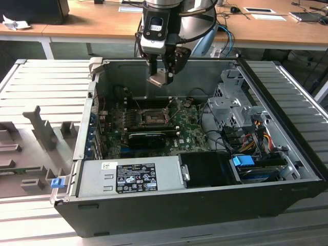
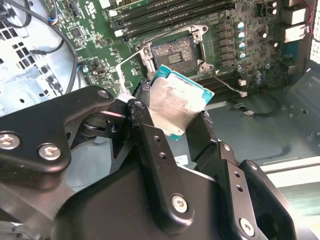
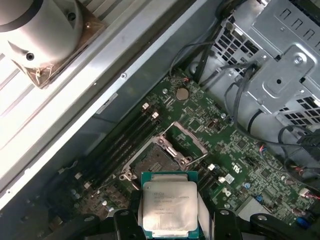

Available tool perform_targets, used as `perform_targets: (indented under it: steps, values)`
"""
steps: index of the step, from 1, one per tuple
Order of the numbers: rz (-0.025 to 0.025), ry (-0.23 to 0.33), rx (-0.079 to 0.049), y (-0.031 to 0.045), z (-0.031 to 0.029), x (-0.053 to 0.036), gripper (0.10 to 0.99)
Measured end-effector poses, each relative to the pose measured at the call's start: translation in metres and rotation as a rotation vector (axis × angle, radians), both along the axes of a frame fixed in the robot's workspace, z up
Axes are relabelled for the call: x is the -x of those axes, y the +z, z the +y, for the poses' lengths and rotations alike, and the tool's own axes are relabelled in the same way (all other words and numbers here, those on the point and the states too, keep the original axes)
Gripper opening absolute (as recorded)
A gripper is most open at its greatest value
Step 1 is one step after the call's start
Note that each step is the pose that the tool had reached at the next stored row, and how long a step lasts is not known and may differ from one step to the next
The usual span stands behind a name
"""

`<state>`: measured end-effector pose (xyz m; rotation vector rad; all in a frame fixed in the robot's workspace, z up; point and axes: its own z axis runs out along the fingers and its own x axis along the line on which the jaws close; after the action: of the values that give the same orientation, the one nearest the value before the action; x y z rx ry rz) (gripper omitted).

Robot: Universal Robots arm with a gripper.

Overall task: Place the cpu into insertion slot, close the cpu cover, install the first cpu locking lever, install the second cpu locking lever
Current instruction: 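Place the cpu into insertion slot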

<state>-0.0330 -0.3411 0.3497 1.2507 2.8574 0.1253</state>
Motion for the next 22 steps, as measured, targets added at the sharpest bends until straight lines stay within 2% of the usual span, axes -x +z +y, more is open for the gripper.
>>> perform_targets:
  steps: [8,13,22]
  values:
    - [0.0,-0.105,0.0,-0.001,0.0,0.0,0.529]
    - [0.0,-0.147,0.0,-0.0019,0.0,0.0,0.529]
    - [0.0,-0.161,0.0,-0.0068,0.0,-0.0001,0.529]
